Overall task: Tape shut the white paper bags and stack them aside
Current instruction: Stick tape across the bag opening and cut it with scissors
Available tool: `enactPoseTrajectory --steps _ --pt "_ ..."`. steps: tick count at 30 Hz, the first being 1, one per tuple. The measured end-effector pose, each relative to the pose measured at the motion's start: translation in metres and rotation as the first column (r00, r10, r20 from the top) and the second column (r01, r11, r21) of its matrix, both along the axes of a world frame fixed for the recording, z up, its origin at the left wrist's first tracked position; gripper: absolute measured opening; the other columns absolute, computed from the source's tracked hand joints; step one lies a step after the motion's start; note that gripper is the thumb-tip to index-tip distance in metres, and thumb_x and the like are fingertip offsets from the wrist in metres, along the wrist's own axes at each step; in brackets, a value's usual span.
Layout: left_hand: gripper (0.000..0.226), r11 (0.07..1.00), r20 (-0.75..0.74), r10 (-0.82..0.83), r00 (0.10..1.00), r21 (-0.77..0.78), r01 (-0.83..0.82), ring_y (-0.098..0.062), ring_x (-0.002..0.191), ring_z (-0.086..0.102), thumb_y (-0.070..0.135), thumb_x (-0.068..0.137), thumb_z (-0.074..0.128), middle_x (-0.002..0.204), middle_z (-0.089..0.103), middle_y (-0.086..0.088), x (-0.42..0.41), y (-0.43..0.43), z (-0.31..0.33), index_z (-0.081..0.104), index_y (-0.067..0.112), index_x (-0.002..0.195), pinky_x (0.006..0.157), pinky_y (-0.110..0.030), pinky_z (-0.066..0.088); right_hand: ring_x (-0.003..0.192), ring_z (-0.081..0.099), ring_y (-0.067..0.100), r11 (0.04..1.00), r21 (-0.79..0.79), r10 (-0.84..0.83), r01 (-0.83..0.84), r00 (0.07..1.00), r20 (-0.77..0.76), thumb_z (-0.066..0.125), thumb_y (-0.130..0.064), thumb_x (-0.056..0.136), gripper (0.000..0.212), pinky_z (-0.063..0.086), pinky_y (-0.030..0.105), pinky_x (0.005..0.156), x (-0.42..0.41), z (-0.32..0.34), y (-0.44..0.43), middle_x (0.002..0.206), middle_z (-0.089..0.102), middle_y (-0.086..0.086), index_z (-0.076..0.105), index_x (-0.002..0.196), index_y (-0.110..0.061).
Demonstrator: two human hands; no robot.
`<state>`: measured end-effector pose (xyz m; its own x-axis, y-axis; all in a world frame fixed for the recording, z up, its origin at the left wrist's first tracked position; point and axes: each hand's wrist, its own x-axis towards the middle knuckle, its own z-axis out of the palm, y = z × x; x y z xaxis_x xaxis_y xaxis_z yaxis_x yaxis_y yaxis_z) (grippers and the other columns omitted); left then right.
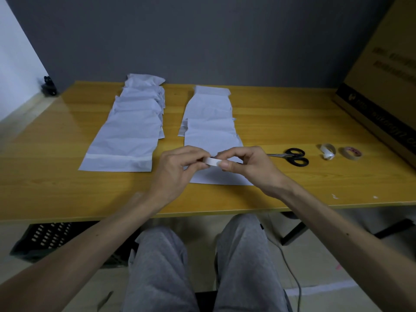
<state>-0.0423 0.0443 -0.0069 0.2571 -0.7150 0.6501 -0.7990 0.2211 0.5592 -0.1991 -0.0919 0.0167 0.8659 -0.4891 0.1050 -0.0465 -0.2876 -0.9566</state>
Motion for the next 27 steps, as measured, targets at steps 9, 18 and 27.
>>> enactPoseTrajectory --steps 9,18,27 --pt "0.022 0.973 -0.434 -0.012 0.901 0.201 0.11 -0.007 0.091 0.069 0.011 0.08 0.075 0.099 0.072 0.005 -0.004 -0.002 0.002 0.071 0.016 0.102 0.083 -0.022 0.055 0.088 0.067 0.013 0.997 -0.02 0.068 -0.068 0.998 -0.003 0.07 -0.008 0.083 0.016 0.05 0.023 0.081 0.001 0.004 -0.005 0.091 0.074 0.001 0.074 0.097 -0.004" --pt "0.009 0.95 -0.529 -0.029 0.848 0.249 0.188 -0.016 0.087 0.07 0.017 0.087 0.067 0.092 0.074 0.001 -0.003 0.002 0.006 0.07 0.018 0.095 0.086 -0.039 0.055 0.086 0.067 0.014 0.995 -0.042 0.09 -0.091 0.995 -0.035 0.062 0.002 0.088 0.017 0.051 0.024 0.08 0.0 0.005 -0.003 0.098 0.074 0.002 0.073 0.1 -0.003" --pt "0.01 0.934 -0.607 -0.04 0.794 0.259 0.245 -0.023 0.092 0.069 0.009 0.089 0.064 0.097 0.073 -0.006 -0.004 0.004 0.007 0.068 0.018 0.092 0.092 -0.045 0.051 0.079 0.064 0.017 0.996 -0.075 0.04 -0.041 0.999 -0.024 0.067 -0.002 0.085 0.011 0.052 0.041 0.08 0.006 0.004 0.003 0.085 0.072 0.004 0.074 0.09 -0.009"
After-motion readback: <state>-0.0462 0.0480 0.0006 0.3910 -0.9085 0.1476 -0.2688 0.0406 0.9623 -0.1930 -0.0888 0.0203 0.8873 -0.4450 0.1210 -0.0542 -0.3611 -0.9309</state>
